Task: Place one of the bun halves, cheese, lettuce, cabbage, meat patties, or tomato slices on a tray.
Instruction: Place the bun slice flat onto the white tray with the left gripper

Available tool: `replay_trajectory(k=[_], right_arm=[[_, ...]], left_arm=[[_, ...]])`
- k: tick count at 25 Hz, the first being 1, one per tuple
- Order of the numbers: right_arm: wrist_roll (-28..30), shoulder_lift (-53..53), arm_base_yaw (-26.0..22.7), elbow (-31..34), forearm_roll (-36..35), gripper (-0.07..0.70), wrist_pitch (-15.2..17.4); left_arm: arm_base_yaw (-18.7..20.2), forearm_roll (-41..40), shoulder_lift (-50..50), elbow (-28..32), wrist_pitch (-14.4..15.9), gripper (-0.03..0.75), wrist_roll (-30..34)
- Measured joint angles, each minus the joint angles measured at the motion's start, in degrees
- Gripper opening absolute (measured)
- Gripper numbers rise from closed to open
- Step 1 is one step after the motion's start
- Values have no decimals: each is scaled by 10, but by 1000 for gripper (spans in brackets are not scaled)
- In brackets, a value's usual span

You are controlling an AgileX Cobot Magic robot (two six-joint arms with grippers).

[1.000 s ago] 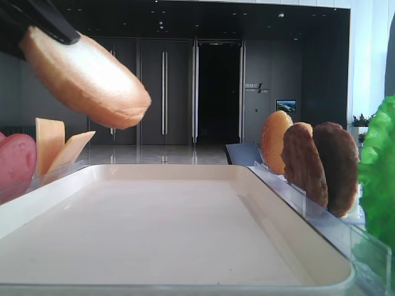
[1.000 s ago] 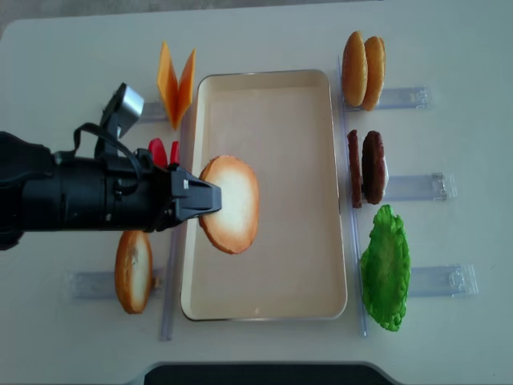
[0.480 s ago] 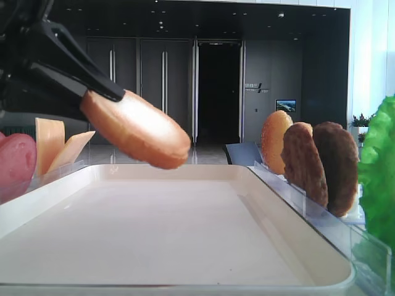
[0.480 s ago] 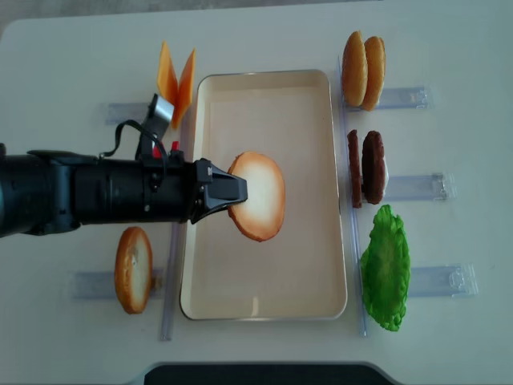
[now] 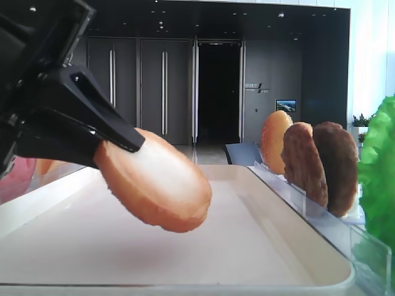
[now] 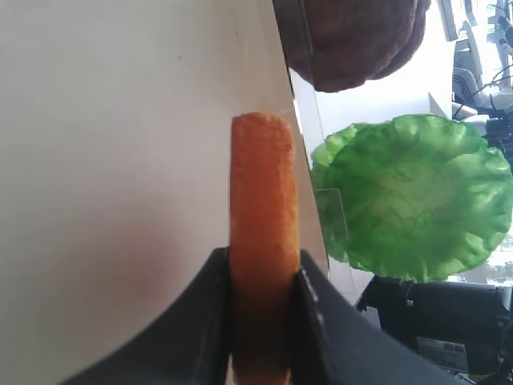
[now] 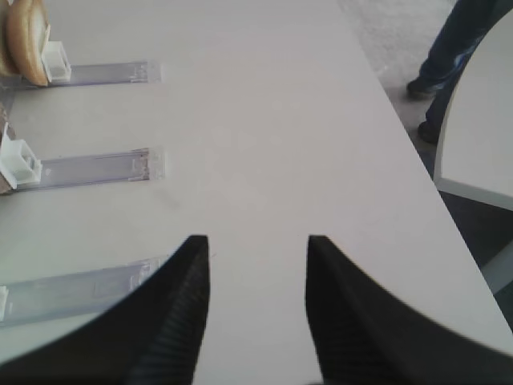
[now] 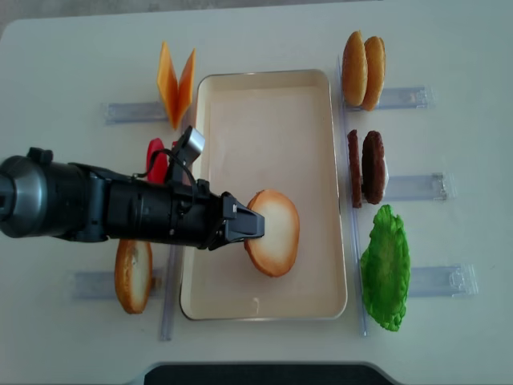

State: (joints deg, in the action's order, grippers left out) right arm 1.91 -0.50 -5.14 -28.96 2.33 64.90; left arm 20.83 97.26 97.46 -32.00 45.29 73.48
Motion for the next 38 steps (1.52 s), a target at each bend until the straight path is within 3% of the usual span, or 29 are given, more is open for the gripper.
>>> replay_trajectory(k=[9,16,18,19,20,22,25,30,35,38], right_arm=[[0,0,0,0,0,279,0],[0,0,0,0,0,279,0],[0,0,0,0,0,279,0],[0,0,0,0,0,279,0],[0,0,0,0,0,279,0],[0,0,0,0,0,279,0],[0,0,0,0,0,279,0],[0,0,0,0,0,279,0],[0,0,0,0,0,279,0],[0,0,0,0,0,279,0]], left_arm=[[0,4,0,-2,-43,150,4],[0,4,0,-2,-46,156,14],[0,4,0,-2,-46,202,14],[0,5,0,-2,-47,305,10],[0,5,0,-2,-47,305,10],[0,5,0,-2,-47,432,9],[10,7,0,-3,-48,531,5],[13,4,-1,-5,-51,559,-22],[8,-74,-45,-5,-107,560,-106],[-3,-134,-97,-5,-122,560,-174]])
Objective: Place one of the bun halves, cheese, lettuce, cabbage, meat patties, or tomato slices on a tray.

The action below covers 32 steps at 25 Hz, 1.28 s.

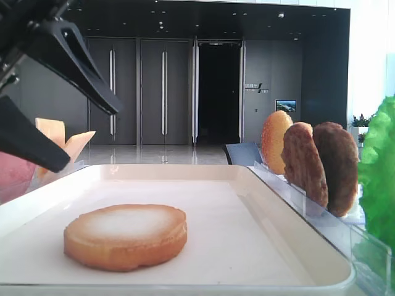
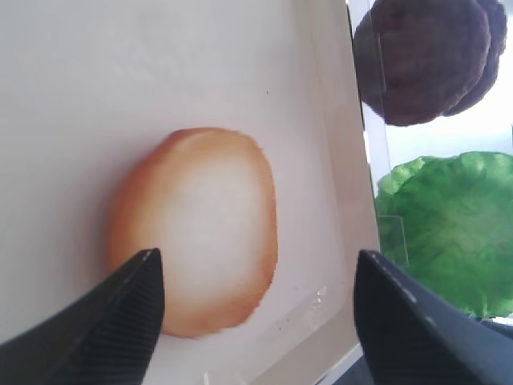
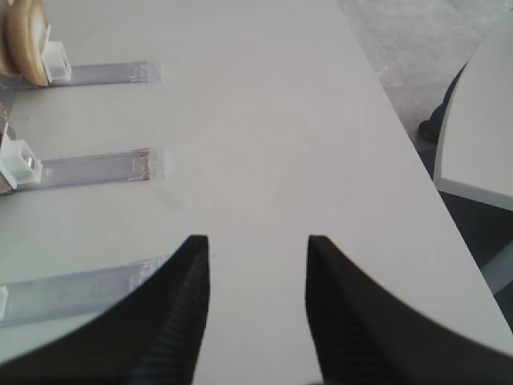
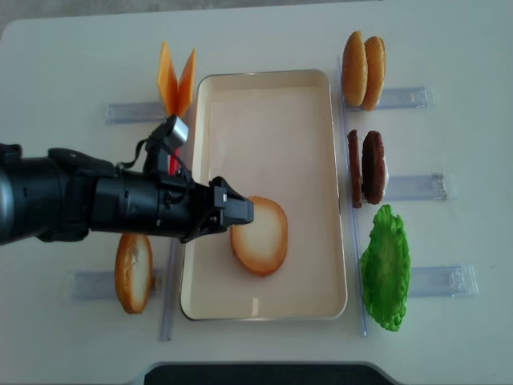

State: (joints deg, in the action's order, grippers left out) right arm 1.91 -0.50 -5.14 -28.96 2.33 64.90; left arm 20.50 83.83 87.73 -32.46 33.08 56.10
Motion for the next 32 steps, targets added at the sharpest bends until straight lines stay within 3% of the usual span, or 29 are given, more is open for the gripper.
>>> replay_trajectory(k=[5,10,13,18,21,23,27,32], right_arm=[[0,0,0,0,0,279,0],[0,0,0,0,0,279,0],[0,0,0,0,0,279,0],[0,0,0,0,0,279,0],[0,0,0,0,0,279,0],[0,0,0,0,0,279,0],[0,0,0,0,0,279,0],[0,0,0,0,0,279,0]], left_arm=[[-2,-127,-67,-10,-2,554,-131],[-2,-320,-118,-60,23,538,-303],[-2,-476,-134,-108,81,537,-425],[-2,-715,-136,-197,239,537,-595],[-2,-823,-136,-241,314,536,-647],[-2,-877,-137,-255,349,533,-661],[-23,-927,-138,-258,366,512,-669],[-104,-928,-138,-258,366,505,-637]])
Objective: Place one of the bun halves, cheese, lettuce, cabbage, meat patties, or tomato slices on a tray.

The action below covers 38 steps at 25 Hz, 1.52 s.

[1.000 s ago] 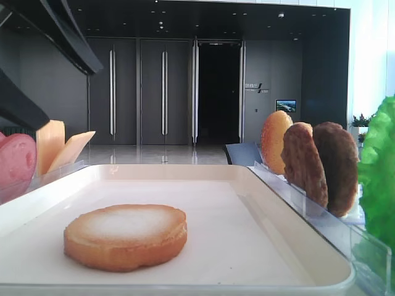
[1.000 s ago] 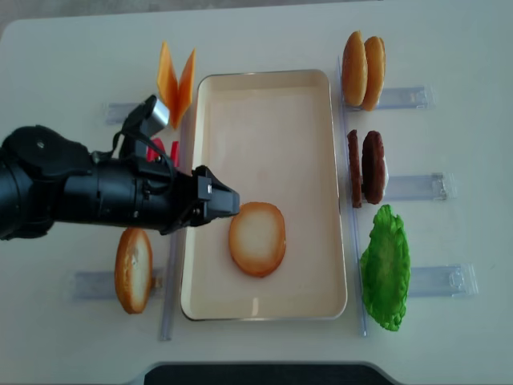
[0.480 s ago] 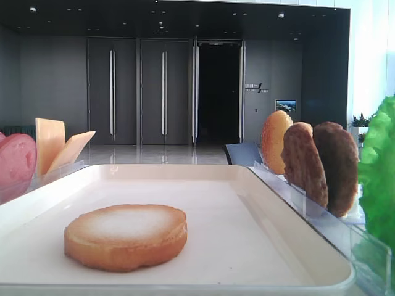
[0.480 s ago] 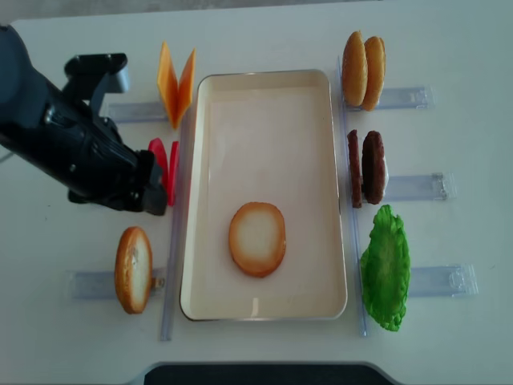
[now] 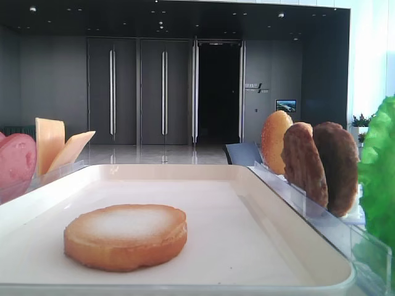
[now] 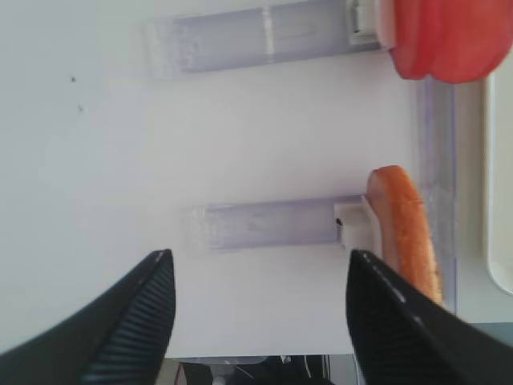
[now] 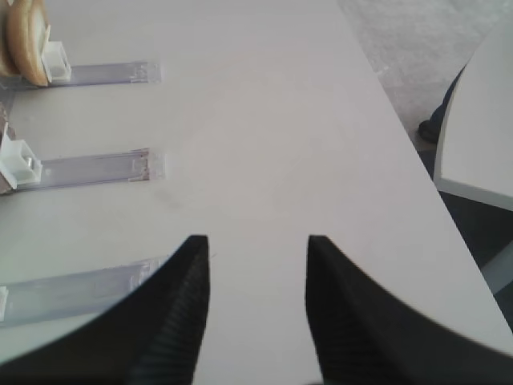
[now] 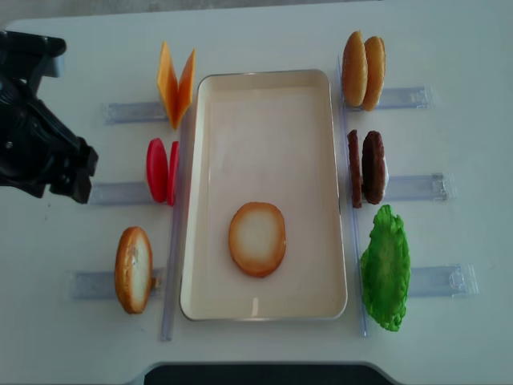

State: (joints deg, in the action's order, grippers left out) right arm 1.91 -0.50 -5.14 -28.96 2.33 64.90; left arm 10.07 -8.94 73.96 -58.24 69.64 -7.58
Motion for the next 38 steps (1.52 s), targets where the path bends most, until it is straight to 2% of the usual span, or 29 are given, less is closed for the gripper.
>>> replay_trajectory(k=[3,9,17,26,29,34,38], right_arm=[[0,0,0,0,0,279,0],[0,0,0,0,0,279,0],[0,0,0,0,0,279,0],[0,0,0,0,0,279,0],[0,0,0,0,0,279,0],[0,0,0,0,0,279,0],[0,0,0,0,0,279,0]], left_arm=[[-40,10,-1,0,0,503,18],[-46,44,-46,10,0,498,46],[-46,47,-254,94,10,421,49],[-46,64,-469,187,14,412,49],[-46,66,-526,225,2,402,49],[-46,71,-613,299,-41,373,49],[-46,72,-683,310,-58,362,49]])
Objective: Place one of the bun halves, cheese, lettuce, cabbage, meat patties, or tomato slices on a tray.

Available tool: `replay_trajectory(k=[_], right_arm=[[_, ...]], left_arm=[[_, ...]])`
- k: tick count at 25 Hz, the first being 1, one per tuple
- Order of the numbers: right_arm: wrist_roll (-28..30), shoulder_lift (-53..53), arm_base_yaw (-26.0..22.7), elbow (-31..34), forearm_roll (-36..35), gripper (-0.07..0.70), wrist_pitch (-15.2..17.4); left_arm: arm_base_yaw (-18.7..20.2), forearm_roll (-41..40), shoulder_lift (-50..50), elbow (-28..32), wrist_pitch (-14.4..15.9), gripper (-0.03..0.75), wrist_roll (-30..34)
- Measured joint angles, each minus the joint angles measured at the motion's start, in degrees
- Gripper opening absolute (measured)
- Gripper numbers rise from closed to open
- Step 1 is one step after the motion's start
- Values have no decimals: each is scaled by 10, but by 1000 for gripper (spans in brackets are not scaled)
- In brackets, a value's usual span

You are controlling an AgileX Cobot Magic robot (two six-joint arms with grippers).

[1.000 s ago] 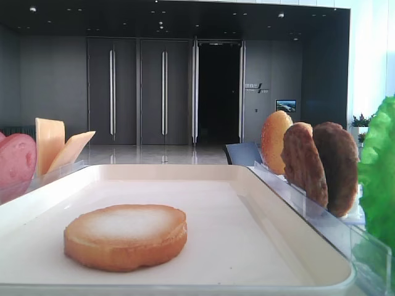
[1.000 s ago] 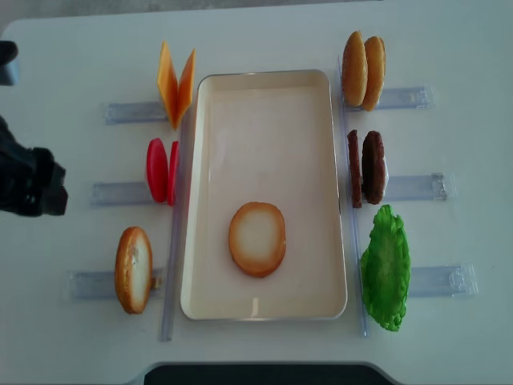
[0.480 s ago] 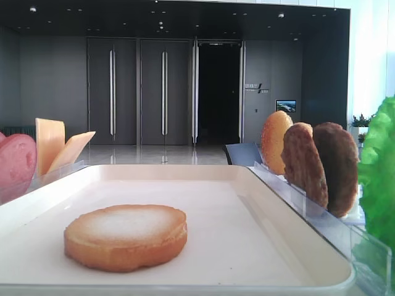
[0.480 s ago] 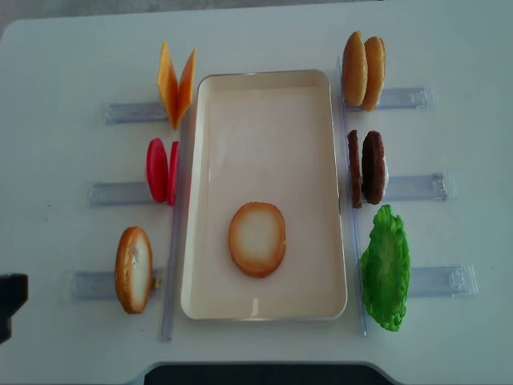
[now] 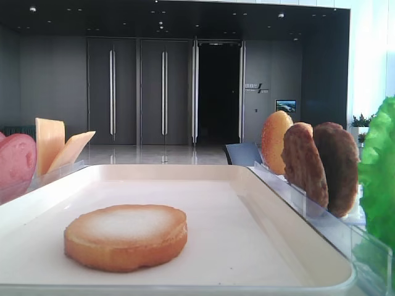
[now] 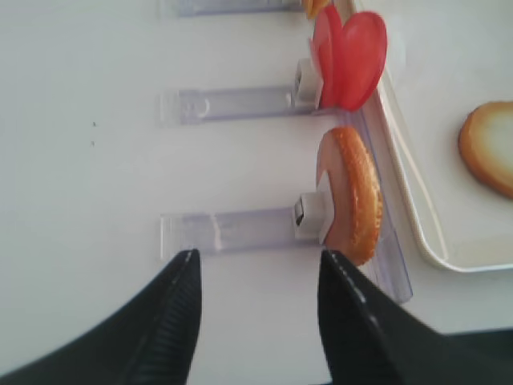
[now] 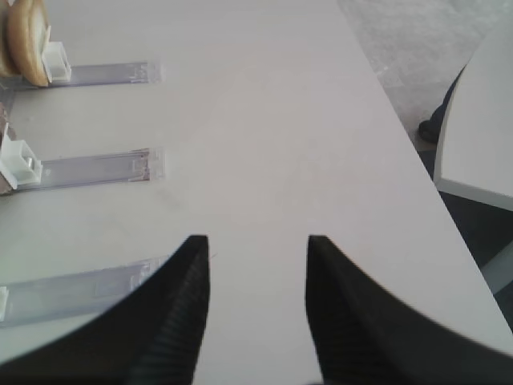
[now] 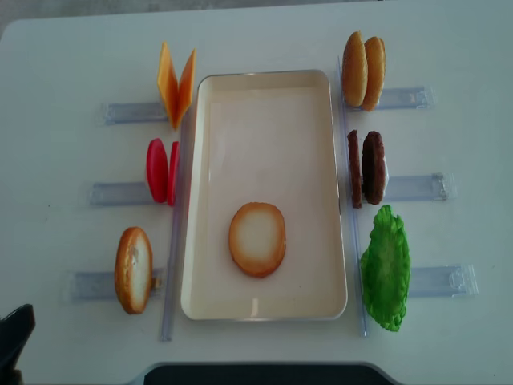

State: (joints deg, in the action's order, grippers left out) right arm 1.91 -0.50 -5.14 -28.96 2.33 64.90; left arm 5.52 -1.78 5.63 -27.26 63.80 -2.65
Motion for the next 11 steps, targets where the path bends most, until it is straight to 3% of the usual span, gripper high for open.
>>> replay_trajectory(k=[4,11], right_arm=[[0,0,0,0,0,279,0],[0,0,0,0,0,279,0]], left_arm=[[0,0,-62,0,-1,361,0],[0,0,-65,0,-1,360,0]])
